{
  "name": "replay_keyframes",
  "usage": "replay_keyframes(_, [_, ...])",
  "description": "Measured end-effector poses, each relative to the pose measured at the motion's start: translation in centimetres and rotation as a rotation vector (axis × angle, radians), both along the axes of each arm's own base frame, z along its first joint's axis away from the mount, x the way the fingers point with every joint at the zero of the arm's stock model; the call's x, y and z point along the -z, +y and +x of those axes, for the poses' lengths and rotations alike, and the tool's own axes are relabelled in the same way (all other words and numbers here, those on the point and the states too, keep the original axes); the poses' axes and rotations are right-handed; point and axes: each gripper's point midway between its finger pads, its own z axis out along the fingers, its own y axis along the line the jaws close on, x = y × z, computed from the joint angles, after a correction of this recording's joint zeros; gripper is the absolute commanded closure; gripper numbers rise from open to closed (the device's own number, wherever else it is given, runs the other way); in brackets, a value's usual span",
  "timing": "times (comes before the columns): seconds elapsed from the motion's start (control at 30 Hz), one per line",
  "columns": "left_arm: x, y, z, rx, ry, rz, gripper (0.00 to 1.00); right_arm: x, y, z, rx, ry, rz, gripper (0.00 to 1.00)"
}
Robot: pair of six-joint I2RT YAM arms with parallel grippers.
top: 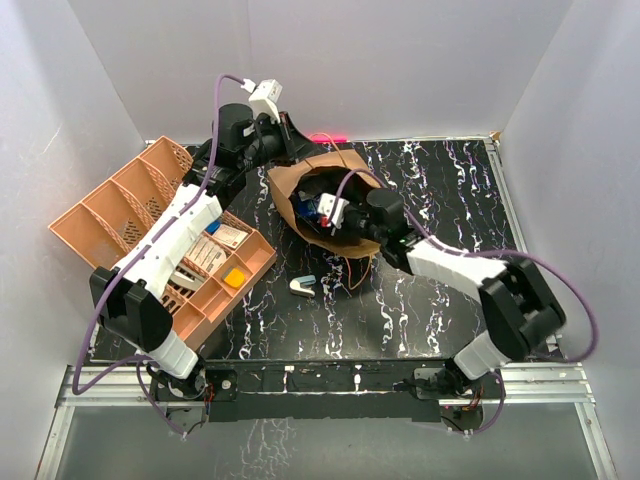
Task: Take the snacks out of the paper bag
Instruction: Pick up the snack from the paper bag, then place the snack at the center of the board.
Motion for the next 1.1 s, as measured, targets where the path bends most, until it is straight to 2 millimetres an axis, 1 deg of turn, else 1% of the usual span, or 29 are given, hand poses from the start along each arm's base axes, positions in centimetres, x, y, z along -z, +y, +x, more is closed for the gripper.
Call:
replay_keyframes(0.13, [0.0,0.5,0.3,-0.021,0.0,0.001,1.0,-5.3,-1.0,-1.7,0.052,0.011,0.132,0.93])
replay_keyframes(0.2, [0.1,0.5,0.3,-0.023,0.002,0.001,1.0,-7.2,-1.6,-2.5,0.078,0.032,0.189,0.93])
replay_keyframes(0.4, [0.3,0.7,0.3,-0.024,0.011,0.008,1.0,-9.8,-3.6,-5.2,0.18,0.193,0.329,0.93])
replay_keyframes(0.47, [0.4,0.8,0.3,-0.026,0.011,0.01,1.0,-10.7,-4.7,-6.3,0.242,0.269,0.392,0.93])
replay_keyframes(0.6, [0.6,1.0,0.3,-0.027,0.013,0.02,1.0,-13.9,-6.8,-8.2,0.367,0.387,0.527,0.93])
replay_keyframes(0.7, [0.8,1.5,0.1,-0.037,0.013,0.028,1.0,-16.5,-8.9,-9.1,0.489,0.439,0.63,0.93])
replay_keyframes(0.8, [0.8,2.2,0.0,-0.051,0.013,0.032,1.0,-18.6,-12.0,-9.5,0.646,0.439,0.732,0.93])
replay_keyframes(0.87, [0.7,2.5,0.0,-0.058,0.012,0.033,1.0,-19.5,-14.5,-9.6,0.767,0.404,0.793,0.93])
replay_keyframes(0.93, [0.7,2.7,0.1,-0.063,0.011,0.034,1.0,-19.8,-16.7,-9.6,0.876,0.365,0.832,0.93])
replay_keyframes(1.0, [0.7,2.7,0.1,-0.064,0.011,0.034,1.0,-19.5,-18.9,-9.3,1.0,0.323,0.849,0.93])
replay_keyframes(1.1, [0.7,2.7,0.1,-0.064,0.011,0.034,1.0,-18.1,-21.5,-8.3,1.182,0.263,0.816,0.93])
